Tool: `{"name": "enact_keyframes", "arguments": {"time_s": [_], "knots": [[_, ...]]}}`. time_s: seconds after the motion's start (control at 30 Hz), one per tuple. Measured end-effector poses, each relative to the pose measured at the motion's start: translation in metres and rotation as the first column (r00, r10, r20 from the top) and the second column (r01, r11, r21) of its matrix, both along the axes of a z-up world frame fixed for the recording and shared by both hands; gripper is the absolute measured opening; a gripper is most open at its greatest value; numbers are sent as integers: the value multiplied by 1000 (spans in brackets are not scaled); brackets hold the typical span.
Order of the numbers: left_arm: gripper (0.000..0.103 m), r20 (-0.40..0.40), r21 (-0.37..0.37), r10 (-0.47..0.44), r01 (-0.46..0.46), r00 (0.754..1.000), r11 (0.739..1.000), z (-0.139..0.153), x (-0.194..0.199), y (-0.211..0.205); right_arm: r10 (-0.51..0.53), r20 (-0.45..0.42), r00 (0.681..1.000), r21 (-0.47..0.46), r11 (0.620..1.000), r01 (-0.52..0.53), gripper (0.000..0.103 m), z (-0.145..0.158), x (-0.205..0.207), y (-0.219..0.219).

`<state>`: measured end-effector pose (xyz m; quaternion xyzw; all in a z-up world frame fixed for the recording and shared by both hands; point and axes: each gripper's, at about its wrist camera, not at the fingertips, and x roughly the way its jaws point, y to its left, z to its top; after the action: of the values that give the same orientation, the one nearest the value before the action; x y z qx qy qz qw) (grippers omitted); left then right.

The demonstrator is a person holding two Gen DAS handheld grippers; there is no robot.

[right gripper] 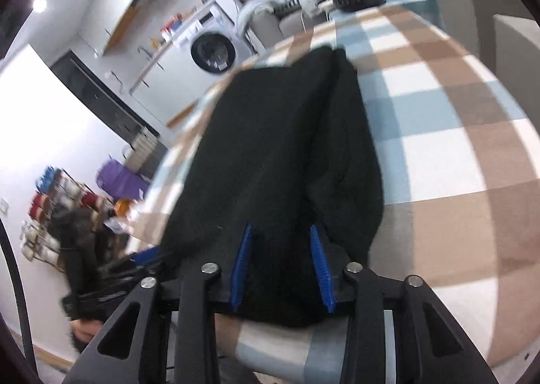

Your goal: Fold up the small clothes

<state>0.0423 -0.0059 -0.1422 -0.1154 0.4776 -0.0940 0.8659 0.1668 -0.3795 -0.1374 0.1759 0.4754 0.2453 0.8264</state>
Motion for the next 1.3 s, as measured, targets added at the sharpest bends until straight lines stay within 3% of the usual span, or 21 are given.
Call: {"name": "enact_keyframes", "arguments": {"time_s": [0.07, 0.17, 0.23, 0.33, 0.37, 0.43, 0.47, 0.57, 0.6, 0.63, 0.8, 0.87, 0.93, 0.97, 1.03, 1.1, 1.2, 1.3], "knots": [[64, -1, 1, 1, -1, 1000, 1000, 0, 0, -1, 28, 27, 999, -32, 999, -27, 11, 7, 1, 6], [64, 2, 1, 2, -2, 1000, 1000, 2, -1, 0, 28, 103, 994, -26, 999, -25, 8, 32, -15, -1], [64, 8, -12, 5, -5, 1000, 1000, 4, -2, 1, -2, 84, 996, -74, 997, 8, 4, 32, -17, -6], [64, 15, -9, 16, -16, 1000, 1000, 5, 0, 1, -67, -15, 998, -168, 984, 63, 1, 2, -9, -13], [64, 11, -10, 17, -17, 1000, 1000, 4, 1, 2, -74, -52, 996, -147, 987, 65, 1, -9, -8, -17], [64, 5, -11, 16, -16, 1000, 1000, 4, 2, 2, -92, -31, 995, -105, 991, 88, 1, -4, -11, -23], [64, 9, -5, 17, -17, 1000, 1000, 6, 1, 2, -103, -13, 995, -77, 992, 102, 3, 3, -13, -27], [64, 15, -2, 28, -28, 999, 1000, 8, 1, 4, -131, 29, 991, -27, 991, 132, 21, 17, -13, -35], [64, 17, -7, 31, -31, 999, 1000, 9, 1, 5, -120, 36, 992, 3, 993, 120, 35, 20, -10, -35], [64, 18, -11, 32, -32, 999, 999, 10, 2, 5, -118, 38, 992, 7, 993, 118, 41, 22, -6, -35], [64, 31, -22, 35, -34, 999, 999, 15, 7, 2, -49, 26, 998, 37, 998, 48, 41, 10, 29, -11], [64, 40, -14, 36, -35, 999, 999, 18, 9, 0, -29, 5, 1000, 11, 1000, 29, 33, 2, 42, 1], [64, 46, -14, 38, -38, 998, 999, 21, 11, -1, -7, 11, 1000, -18, 1000, 7, 6, -1, 51, 10], [64, 48, -16, 39, -39, 998, 999, 22, 12, -1, -6, 13, 1000, -27, 1000, 6, 5, 1, 50, 13], [64, 56, -14, 40, -39, 998, 999, 27, 13, -2, -7, 126, 992, -39, 999, 12, 5, 30, 39, 12], [64, 70, -14, 39, -38, 997, 999, 32, 13, -2, 15, 181, 983, -82, 997, 0, 5, 52, 29, 12], [64, 76, -23, 32, -30, 997, 999, 34, 14, -4, -21, 123, 992, -192, 980, 44, 5, 30, 39, 9], [64, 59, -12, 20, -19, 998, 1000, 28, 17, -9, -49, 36, 998, -171, 984, 54, 5, 1, 50, 4]]}}
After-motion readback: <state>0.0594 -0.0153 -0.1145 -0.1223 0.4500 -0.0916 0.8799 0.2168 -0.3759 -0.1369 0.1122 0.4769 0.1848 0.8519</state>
